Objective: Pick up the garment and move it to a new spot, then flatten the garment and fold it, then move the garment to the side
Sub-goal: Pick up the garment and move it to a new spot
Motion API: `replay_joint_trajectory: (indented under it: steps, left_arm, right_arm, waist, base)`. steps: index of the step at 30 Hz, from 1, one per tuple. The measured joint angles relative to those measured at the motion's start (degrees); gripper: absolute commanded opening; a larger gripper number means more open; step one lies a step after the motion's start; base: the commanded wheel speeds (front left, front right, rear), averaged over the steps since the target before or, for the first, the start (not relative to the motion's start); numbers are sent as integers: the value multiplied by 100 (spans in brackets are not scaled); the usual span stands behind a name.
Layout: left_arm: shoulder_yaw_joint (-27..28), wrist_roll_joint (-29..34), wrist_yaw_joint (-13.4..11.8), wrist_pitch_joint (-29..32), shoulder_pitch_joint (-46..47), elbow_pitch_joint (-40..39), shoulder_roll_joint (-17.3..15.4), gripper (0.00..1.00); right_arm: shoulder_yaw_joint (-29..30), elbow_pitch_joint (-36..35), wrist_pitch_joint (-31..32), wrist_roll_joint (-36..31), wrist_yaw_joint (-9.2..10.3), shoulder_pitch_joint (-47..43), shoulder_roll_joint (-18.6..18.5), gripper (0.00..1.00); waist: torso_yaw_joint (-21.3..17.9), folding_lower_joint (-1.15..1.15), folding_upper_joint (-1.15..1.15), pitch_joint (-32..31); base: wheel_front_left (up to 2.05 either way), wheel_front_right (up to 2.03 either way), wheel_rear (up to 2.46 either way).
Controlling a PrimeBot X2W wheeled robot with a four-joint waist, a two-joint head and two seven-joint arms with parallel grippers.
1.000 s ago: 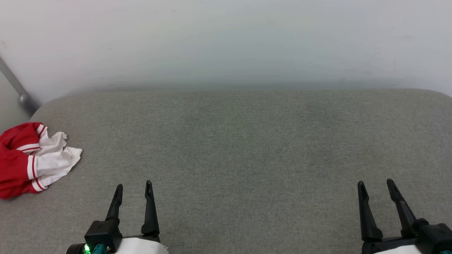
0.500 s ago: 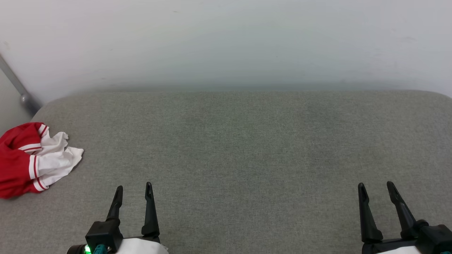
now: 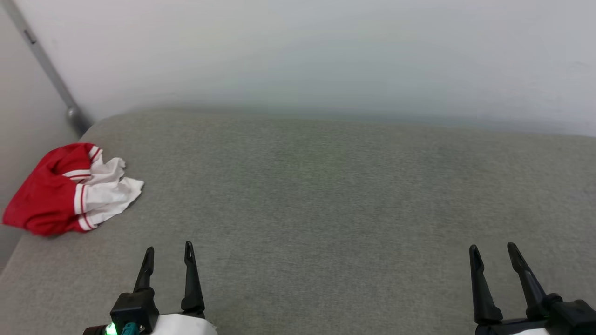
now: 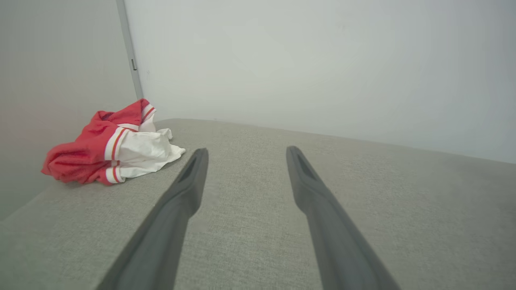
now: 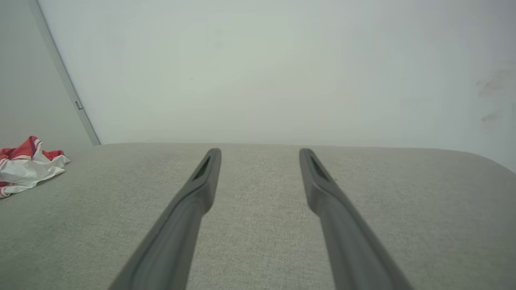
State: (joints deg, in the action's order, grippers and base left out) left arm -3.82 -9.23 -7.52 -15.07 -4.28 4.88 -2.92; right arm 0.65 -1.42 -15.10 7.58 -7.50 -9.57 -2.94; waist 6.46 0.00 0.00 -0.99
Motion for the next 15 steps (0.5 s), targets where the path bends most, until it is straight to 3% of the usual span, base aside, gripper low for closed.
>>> replay_joint_trajectory:
  steps: [15]
  left_arm:
    - [192,183,-111,0,-20,-15,0,100]
  right_arm:
    - [-78,-49,0,11,0,-99,1,100]
  waist:
    - [1208,0,0,-14]
  base:
    - [0,0,0]
